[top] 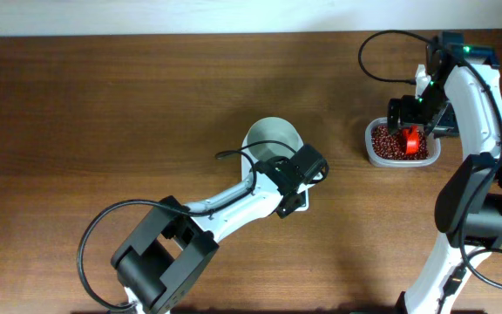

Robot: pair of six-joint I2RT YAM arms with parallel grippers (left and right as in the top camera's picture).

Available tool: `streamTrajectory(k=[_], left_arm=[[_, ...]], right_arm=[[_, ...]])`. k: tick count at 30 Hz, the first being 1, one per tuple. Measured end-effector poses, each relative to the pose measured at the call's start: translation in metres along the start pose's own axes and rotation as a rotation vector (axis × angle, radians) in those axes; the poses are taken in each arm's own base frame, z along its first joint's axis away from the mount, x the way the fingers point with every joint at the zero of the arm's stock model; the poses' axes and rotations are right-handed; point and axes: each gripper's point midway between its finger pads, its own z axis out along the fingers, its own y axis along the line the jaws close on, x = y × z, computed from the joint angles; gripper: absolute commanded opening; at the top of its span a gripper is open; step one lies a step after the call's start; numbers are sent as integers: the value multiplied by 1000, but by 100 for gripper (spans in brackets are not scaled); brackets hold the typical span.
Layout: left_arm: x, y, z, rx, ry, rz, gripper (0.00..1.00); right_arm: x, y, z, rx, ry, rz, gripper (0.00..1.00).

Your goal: Scoop item into bowl and weigh 50g on scale

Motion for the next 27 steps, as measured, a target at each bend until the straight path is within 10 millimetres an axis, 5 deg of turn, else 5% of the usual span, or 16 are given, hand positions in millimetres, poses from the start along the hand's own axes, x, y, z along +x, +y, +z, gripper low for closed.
streamTrajectory(k=[10, 27], left_arm=[[6, -15, -3, 19, 33, 97, 0], [0, -9, 1, -11, 24, 97, 0]], right_arm=[[0, 0, 0, 0, 0, 0, 99], [0, 0, 0, 0, 0, 0, 99]])
